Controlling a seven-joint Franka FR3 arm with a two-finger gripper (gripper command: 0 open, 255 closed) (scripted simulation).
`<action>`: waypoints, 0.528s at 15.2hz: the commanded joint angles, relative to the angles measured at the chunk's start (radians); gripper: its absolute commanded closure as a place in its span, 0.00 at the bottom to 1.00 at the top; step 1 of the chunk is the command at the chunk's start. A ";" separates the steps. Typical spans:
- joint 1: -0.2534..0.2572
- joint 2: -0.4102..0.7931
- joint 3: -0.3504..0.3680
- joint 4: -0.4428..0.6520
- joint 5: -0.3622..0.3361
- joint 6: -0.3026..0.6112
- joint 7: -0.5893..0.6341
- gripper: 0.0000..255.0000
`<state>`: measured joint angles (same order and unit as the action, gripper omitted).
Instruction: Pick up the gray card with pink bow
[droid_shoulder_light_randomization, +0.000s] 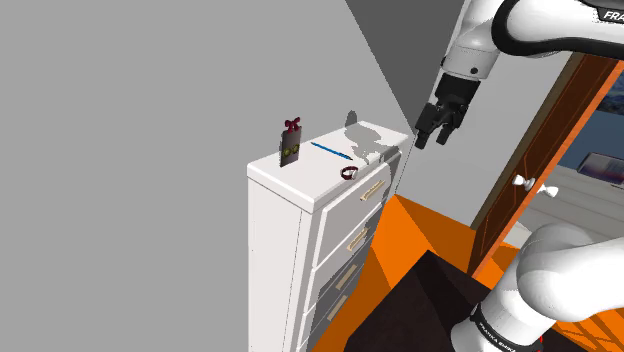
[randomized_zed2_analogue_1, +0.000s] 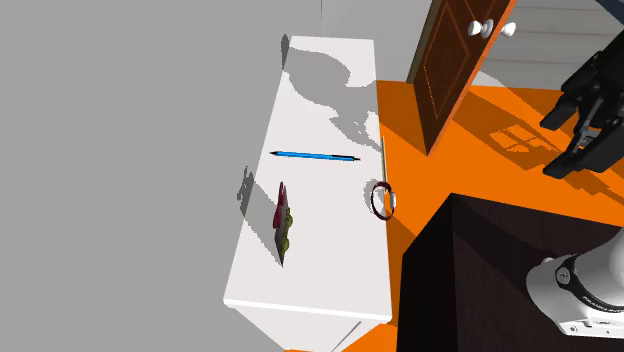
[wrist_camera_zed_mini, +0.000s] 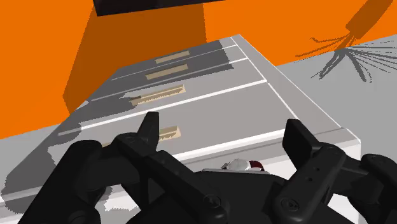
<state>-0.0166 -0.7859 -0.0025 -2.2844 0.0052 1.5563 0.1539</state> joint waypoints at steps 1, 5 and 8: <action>0.000 0.000 0.000 0.000 0.000 0.000 0.000 0.00; 0.028 0.095 -0.016 -0.001 0.016 0.149 -0.059 0.00; 0.050 0.174 -0.027 0.013 0.033 0.252 -0.106 0.00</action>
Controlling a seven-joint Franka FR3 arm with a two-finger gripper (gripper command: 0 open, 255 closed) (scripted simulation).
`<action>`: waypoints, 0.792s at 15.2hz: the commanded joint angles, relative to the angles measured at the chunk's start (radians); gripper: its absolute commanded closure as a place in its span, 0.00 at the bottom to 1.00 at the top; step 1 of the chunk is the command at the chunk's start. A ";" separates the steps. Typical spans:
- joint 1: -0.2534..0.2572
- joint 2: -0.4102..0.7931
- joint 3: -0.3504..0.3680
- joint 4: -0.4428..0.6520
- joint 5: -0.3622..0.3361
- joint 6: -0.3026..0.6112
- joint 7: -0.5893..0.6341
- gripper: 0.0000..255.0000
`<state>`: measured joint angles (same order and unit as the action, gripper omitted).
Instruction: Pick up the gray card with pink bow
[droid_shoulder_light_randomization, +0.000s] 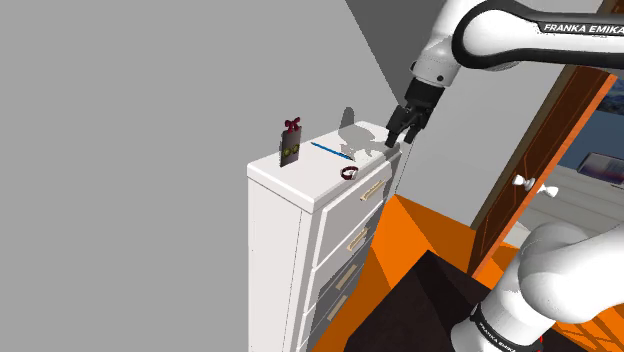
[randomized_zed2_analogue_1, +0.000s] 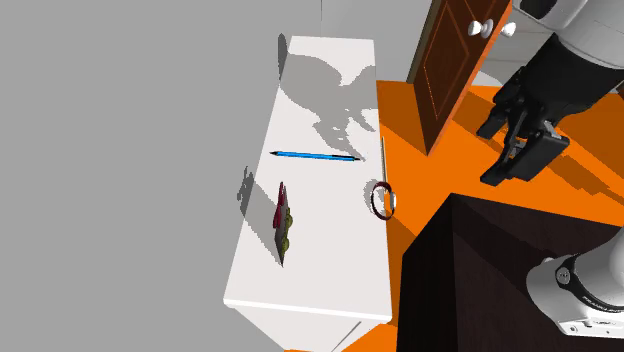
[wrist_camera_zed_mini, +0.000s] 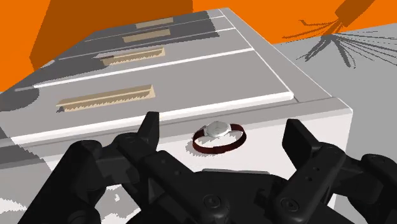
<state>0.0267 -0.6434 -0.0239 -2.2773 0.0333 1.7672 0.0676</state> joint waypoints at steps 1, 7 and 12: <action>0.015 0.059 -0.010 0.013 0.011 0.074 -0.035 0.00; 0.064 0.233 -0.028 0.086 0.061 0.249 -0.137 0.00; 0.104 0.383 -0.038 0.183 0.118 0.361 -0.231 0.00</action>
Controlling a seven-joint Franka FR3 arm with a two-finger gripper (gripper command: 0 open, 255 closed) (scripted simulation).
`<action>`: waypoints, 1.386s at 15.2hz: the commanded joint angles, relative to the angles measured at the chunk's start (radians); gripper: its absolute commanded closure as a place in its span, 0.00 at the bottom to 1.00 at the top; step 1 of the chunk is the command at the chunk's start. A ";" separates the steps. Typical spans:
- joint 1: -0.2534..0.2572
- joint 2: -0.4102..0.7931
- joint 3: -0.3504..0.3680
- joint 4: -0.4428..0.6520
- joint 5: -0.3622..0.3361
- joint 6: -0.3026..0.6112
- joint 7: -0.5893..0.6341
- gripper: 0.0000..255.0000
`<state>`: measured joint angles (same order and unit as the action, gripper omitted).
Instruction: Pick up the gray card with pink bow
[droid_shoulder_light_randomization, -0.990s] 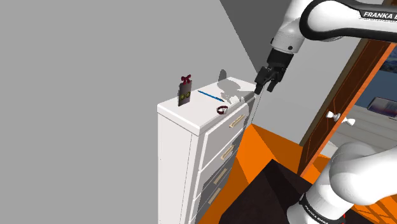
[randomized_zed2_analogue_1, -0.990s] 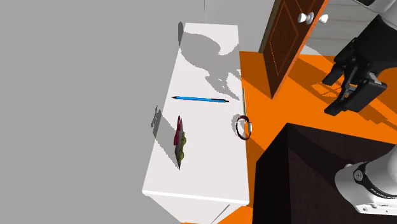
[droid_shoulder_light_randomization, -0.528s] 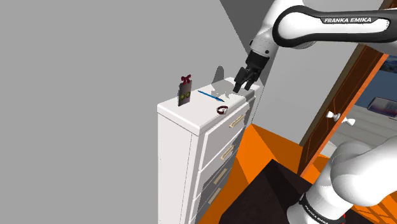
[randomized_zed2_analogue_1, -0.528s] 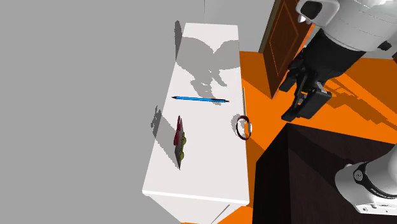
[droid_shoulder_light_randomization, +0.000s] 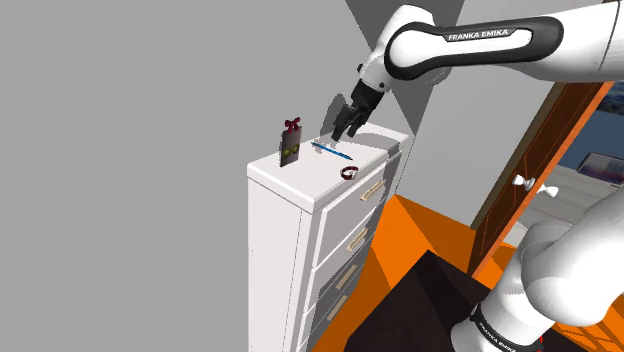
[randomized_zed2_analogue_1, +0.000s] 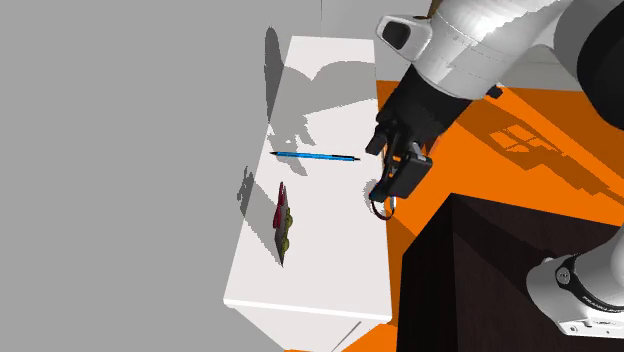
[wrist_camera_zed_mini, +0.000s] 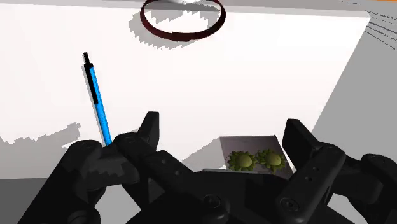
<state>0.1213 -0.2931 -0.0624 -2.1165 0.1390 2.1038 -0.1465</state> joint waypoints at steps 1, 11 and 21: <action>0.017 0.063 0.000 0.045 0.025 0.043 -0.037 0.00; 0.058 0.278 0.007 0.215 0.127 0.162 -0.182 0.00; 0.060 0.290 0.009 0.157 0.144 0.231 -0.203 1.00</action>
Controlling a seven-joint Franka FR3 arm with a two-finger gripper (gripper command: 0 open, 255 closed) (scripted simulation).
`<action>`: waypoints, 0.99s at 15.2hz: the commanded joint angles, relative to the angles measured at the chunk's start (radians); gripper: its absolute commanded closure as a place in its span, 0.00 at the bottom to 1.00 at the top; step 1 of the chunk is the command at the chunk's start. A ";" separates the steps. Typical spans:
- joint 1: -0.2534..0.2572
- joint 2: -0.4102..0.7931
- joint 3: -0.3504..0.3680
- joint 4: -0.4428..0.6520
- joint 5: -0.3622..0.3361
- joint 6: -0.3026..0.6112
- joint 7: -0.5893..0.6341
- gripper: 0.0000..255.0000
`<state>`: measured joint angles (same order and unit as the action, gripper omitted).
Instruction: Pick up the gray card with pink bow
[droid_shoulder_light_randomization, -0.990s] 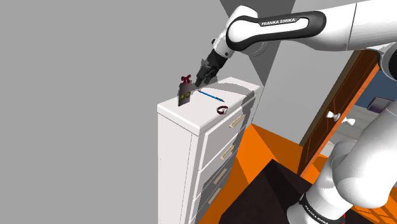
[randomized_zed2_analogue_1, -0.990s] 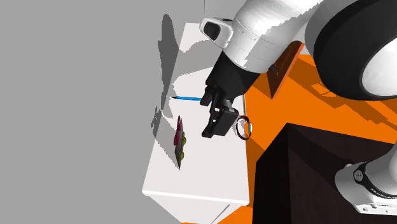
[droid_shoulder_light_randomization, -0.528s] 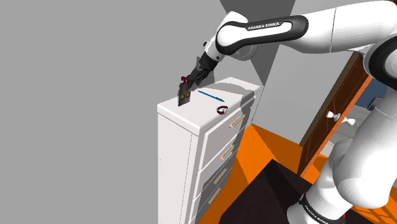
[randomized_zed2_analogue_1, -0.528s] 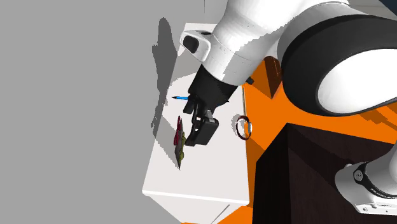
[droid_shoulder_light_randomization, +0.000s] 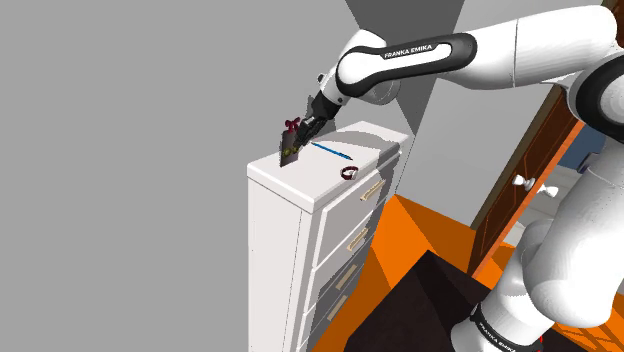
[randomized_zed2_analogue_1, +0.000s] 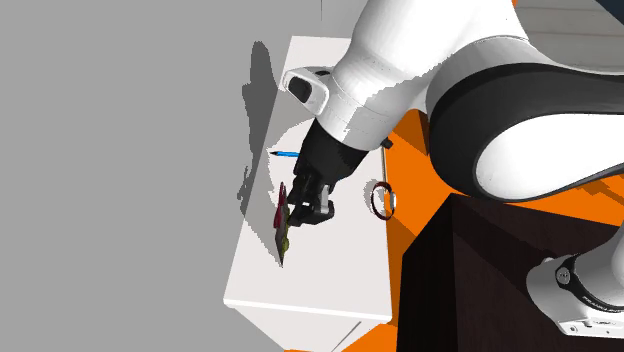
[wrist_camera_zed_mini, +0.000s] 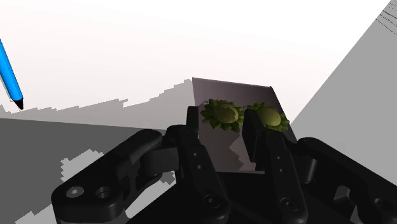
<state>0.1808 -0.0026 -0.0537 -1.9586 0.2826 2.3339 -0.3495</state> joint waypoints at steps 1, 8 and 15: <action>0.000 0.000 0.000 0.000 0.000 0.000 0.000 1.00; 0.000 -0.003 0.000 0.009 -0.003 -0.011 0.003 1.00; -0.003 -0.016 -0.002 0.085 -0.022 -0.099 0.030 1.00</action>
<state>0.1782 -0.0174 -0.0561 -1.8826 0.2625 2.2455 -0.3228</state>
